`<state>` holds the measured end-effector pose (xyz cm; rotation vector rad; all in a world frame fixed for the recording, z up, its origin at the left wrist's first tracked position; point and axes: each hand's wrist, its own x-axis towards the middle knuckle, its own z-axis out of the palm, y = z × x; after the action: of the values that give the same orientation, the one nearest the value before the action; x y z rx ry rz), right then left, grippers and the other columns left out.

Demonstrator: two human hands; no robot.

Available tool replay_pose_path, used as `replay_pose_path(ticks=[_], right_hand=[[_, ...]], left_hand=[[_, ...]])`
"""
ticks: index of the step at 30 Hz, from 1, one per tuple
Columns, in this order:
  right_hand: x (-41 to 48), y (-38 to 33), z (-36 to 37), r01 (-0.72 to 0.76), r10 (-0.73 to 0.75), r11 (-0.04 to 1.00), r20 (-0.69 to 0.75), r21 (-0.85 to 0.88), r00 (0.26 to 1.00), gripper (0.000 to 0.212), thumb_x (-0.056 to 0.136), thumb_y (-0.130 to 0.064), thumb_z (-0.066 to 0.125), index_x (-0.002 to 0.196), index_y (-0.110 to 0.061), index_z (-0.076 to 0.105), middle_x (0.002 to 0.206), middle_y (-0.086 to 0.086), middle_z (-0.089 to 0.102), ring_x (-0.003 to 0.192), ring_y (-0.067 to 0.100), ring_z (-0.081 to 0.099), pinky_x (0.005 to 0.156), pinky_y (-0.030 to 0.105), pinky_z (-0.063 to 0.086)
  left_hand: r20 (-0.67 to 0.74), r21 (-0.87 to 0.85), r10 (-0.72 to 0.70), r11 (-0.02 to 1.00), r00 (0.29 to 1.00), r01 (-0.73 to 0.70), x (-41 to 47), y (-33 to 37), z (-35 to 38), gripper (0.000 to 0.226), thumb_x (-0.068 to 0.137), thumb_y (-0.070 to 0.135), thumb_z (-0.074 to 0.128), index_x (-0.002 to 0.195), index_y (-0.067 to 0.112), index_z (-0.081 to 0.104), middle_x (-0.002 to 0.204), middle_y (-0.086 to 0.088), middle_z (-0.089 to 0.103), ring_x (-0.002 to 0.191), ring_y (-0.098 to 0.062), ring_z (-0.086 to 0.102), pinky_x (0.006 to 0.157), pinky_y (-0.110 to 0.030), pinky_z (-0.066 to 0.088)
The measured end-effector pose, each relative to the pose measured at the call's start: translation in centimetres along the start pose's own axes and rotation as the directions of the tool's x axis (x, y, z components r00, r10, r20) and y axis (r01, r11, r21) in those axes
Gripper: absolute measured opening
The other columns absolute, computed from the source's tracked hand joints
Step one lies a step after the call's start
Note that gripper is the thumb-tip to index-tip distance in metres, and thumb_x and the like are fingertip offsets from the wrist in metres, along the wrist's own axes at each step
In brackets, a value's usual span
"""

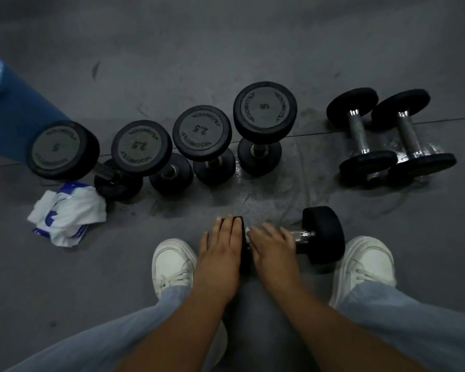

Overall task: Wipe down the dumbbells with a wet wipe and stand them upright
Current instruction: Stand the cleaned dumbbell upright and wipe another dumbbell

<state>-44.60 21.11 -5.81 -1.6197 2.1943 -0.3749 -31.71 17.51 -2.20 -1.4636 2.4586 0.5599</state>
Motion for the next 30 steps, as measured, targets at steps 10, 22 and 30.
replay_pose_path(ticks=[10, 22, 30], right_hand=[[0.3, -0.5, 0.1, -0.053, 0.051, 0.998, -0.029, -0.043, 0.998, 0.020, 0.086, -0.031, 0.056, 0.098, -0.030, 0.072, 0.098, -0.014, 0.073, 0.117, 0.019, 0.060, 0.105, 0.046, 0.019], [-0.8, -1.0, 0.3, -0.039, 0.046, 0.996, -0.079, 0.083, 0.996, 0.017, 0.081, -0.022, 0.062, 0.092, -0.029, 0.073, 0.090, -0.013, 0.072, 0.102, 0.013, 0.065, 0.104, 0.037, 0.018], [2.6, -2.6, -2.0, -0.134, 0.129, 0.991, 0.207, 0.010, 0.970, 0.046, 0.089, -0.015, 0.046, 0.134, -0.023, 0.042, 0.101, -0.003, 0.070, 0.110, 0.016, 0.060, 0.116, 0.042, 0.012]], left_hand=[[0.058, -0.006, -0.011, 1.000, 0.998, 0.012, 0.6, -0.1, -0.2, 0.099, 0.089, 0.024, 0.061, 0.156, 0.018, -0.013, 0.165, 0.000, -0.009, 0.152, -0.022, -0.011, 0.122, -0.044, 0.005], [0.084, -0.074, -0.002, 0.997, 0.996, 0.008, 1.8, -0.5, -0.8, 0.098, 0.087, 0.032, 0.065, 0.156, 0.020, -0.003, 0.163, 0.001, 0.002, 0.152, -0.022, -0.002, 0.122, -0.047, 0.011], [0.125, -0.052, 0.003, 0.999, 0.992, 0.004, 1.9, -0.5, -1.1, 0.103, 0.085, 0.034, 0.067, 0.156, 0.019, -0.006, 0.163, 0.001, -0.002, 0.152, -0.021, -0.004, 0.122, -0.048, 0.011]])
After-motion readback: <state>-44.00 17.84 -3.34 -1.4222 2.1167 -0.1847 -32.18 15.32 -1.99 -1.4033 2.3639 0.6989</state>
